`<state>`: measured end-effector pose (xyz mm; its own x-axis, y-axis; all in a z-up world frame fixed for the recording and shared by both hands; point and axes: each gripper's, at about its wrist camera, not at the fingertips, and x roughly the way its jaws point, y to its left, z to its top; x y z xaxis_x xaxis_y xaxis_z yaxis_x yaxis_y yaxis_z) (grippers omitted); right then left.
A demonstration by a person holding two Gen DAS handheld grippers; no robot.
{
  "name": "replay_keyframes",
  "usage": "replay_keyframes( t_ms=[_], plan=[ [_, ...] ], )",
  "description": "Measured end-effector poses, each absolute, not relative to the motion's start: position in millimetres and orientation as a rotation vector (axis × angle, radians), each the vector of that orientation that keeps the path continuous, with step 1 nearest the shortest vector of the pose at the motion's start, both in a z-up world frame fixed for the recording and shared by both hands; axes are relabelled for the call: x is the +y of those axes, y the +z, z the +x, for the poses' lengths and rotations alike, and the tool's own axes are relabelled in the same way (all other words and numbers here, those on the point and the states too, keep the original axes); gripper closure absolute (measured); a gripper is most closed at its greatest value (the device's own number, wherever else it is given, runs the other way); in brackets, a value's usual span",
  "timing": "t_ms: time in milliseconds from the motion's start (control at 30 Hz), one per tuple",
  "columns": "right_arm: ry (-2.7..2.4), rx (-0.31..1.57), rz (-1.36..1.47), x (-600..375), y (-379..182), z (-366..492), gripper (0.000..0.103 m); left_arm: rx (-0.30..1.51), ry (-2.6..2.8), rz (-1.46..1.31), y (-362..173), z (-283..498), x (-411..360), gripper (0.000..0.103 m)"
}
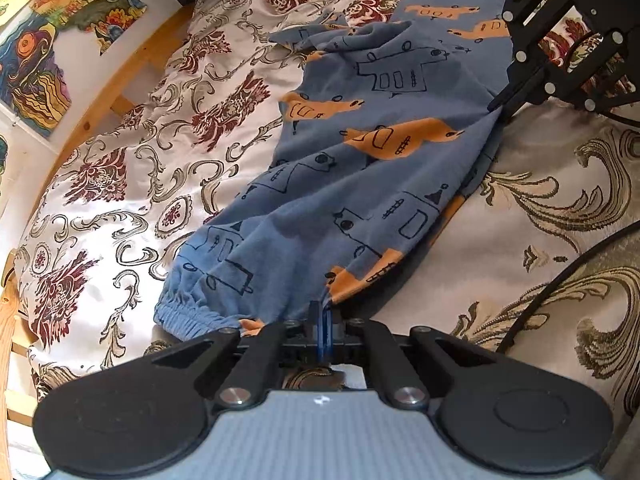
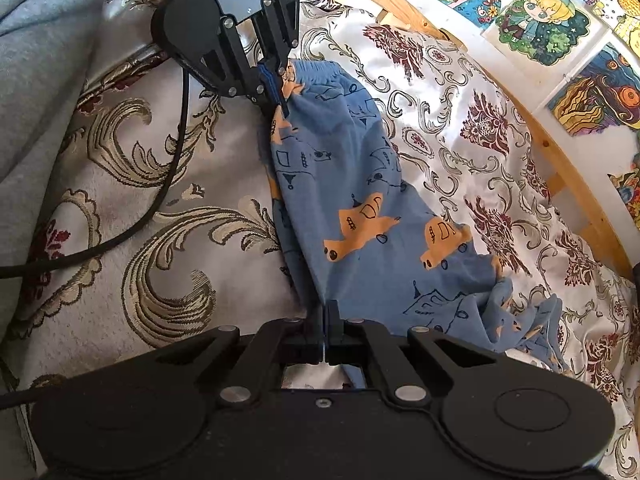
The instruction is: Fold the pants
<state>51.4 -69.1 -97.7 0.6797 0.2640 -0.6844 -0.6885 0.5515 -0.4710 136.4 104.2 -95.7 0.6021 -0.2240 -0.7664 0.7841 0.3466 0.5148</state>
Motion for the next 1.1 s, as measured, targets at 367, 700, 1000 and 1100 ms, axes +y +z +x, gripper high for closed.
replay_keyframes(
  t_ms=[367,700,1000,1100],
  plan=[
    [0.651,0.676,-0.605,-92,-78,64,0.056,0.689,-0.709,1.01,-94,140,101,0.097],
    [0.522,0.752,-0.157,-218,-12,85,0.007,0.713,-0.669,0.753,-40,115,62,0.018],
    [0.364,0.726,-0.009,-290,-15,86,0.005,0.765,-0.526,0.496,-39,88,-39,0.012],
    [0.362,0.721,0.064,-301,-16,88,0.005,0.746,-0.469,0.571,-51,79,-64,0.019]
  ],
)
